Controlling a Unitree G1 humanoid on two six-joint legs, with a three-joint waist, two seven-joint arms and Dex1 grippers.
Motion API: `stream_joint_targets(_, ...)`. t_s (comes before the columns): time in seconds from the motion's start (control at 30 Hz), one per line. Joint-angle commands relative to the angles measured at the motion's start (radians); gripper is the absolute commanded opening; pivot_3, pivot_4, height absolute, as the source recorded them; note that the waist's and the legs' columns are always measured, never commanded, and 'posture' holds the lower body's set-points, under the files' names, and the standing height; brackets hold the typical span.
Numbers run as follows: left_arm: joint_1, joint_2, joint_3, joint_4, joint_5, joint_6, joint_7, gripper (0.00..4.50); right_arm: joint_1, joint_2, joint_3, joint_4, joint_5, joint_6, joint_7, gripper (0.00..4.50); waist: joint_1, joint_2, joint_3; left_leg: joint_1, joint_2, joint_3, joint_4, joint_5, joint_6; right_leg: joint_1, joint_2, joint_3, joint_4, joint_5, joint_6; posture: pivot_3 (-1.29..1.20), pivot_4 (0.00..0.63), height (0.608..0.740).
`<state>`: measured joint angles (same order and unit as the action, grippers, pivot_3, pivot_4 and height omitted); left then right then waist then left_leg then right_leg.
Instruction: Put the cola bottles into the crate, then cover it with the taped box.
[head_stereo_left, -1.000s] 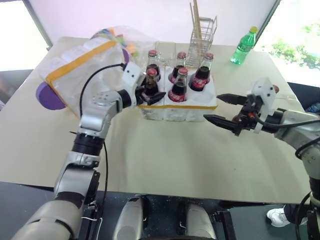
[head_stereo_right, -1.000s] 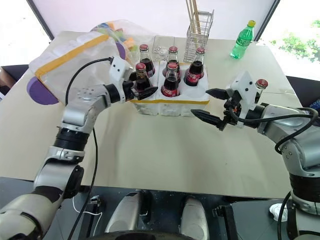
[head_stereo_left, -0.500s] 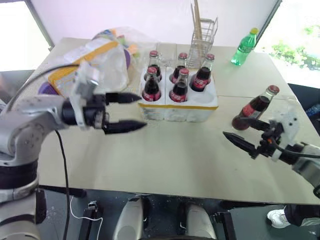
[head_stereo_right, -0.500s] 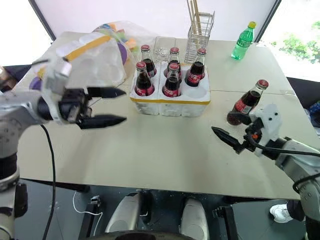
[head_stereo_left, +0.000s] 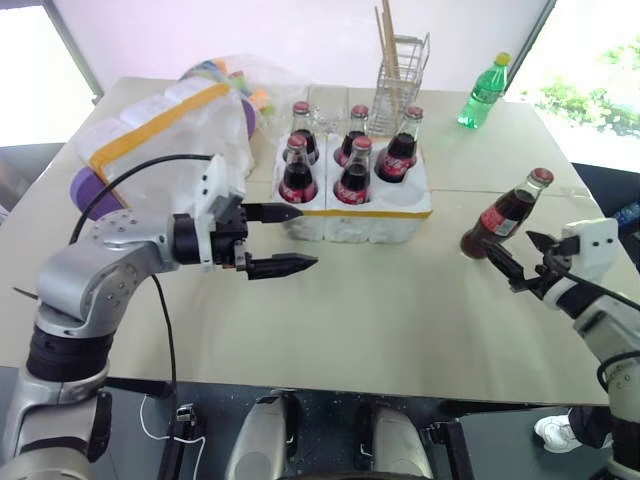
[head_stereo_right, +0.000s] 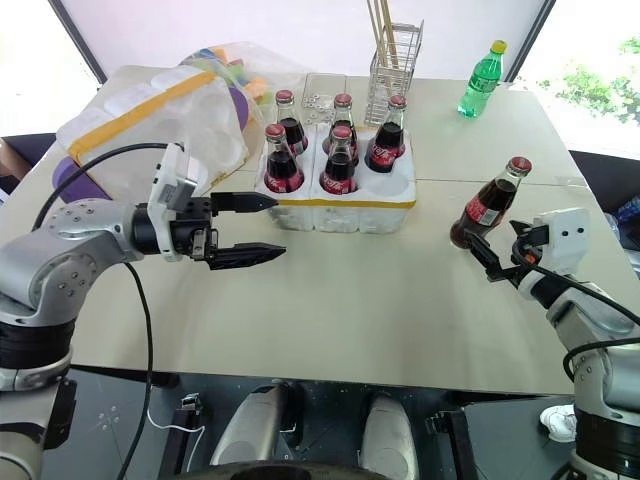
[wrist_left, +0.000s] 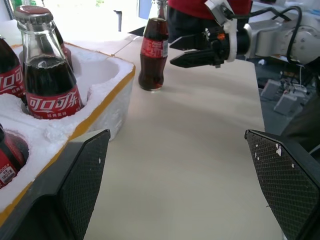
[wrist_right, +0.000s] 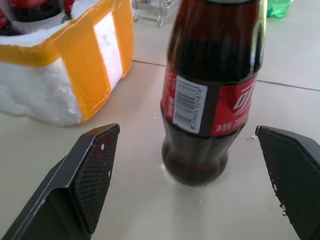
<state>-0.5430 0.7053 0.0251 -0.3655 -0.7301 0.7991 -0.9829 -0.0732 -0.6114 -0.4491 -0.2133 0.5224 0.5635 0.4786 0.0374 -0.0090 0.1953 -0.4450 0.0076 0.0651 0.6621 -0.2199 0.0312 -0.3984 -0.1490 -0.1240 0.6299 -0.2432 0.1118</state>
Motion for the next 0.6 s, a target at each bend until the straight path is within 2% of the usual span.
stream_joint_targets(0.03,-0.007,-0.005,0.010,-0.015,-0.001,-0.018,0.014,4.48,-0.071,0.002,0.019,0.061,-0.025,-0.052,0.005,4.50,-0.001,0.000,0.000,0.000,0.000,0.000,0.000,0.000,0.000,0.000,0.000,0.000,0.000,0.000,0.000,0.00,0.150,0.736)
stream_joint_targets(0.27,-0.021,-0.007,0.007,-0.014,-0.003,-0.016,0.026,4.48,-0.226,0.010,0.057,0.311,-0.078,-0.155,0.013,4.50,0.000,0.000,0.000,0.000,0.001,0.005,0.000,0.000,0.000,-0.002,0.000,0.003,0.001,0.000,0.000,0.00,0.150,0.736)
stream_joint_targets(0.43,-0.028,-0.011,0.010,-0.013,-0.006,-0.014,0.035,4.48,-0.266,0.012,0.068,0.412,-0.107,-0.217,0.012,4.50,0.000,0.000,0.000,0.000,0.001,0.008,0.000,0.000,0.000,-0.003,0.000,0.004,0.001,0.000,0.000,0.00,0.150,0.736)
stream_joint_targets(0.5,-0.027,-0.010,0.008,-0.015,-0.007,-0.014,0.033,4.50,-0.275,0.021,0.064,0.421,-0.103,-0.239,0.009,3.94,0.000,0.000,0.000,0.000,0.001,0.010,0.000,0.000,0.000,-0.003,0.000,0.005,0.001,0.000,0.000,0.00,0.150,0.736)
stream_joint_targets(0.6,-0.025,-0.011,0.008,-0.021,-0.012,-0.010,0.035,4.50,-0.269,0.024,0.062,0.374,-0.088,-0.239,0.016,2.79,0.000,0.000,0.000,0.000,0.001,0.010,0.000,0.000,0.000,-0.003,0.000,0.005,0.001,0.000,0.000,0.00,0.150,0.736)
